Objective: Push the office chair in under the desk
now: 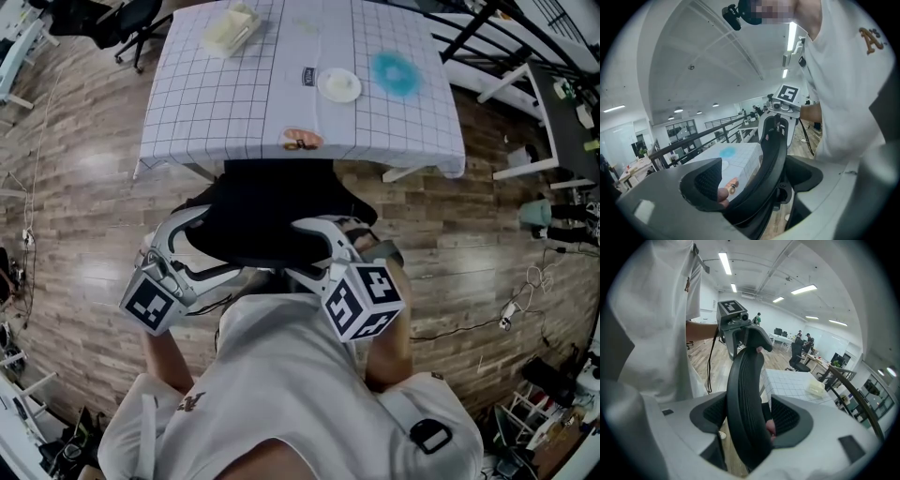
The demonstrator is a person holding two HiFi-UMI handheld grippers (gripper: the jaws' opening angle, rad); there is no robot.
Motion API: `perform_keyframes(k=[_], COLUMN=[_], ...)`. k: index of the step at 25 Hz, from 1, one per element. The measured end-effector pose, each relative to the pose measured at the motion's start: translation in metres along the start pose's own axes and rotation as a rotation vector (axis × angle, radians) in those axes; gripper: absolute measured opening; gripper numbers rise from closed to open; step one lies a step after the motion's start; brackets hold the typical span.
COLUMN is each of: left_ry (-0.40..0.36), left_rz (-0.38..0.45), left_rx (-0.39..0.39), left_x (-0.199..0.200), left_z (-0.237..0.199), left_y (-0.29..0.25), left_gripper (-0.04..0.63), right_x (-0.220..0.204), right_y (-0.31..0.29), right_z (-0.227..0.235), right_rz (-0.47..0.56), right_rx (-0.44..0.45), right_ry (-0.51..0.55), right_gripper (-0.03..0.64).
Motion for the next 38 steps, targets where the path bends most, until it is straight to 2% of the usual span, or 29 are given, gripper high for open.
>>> perform_keyframes(k=[38], left_ry=[-0.038], left_rz=[0.036], left_rx=[-0.056], left_x=[-0.011], left_z=[-0.069], left_y=[0.004], left_gripper=[0.422], right_x=[0.015], right_y=[-0.033], right_z=[0.051], right_rz=[-0.032], right_rx=[-0.020], right_ry=[-0.059], right_gripper=[0.281])
Point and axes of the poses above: the fingertips, and each gripper's own axes: y backward along the fingers, z to its right, x out of its top, the point moved 8 cm from there along y, backward along the fingers, and after that the axes turned 5 degrees about y, right-handed, at the moved point
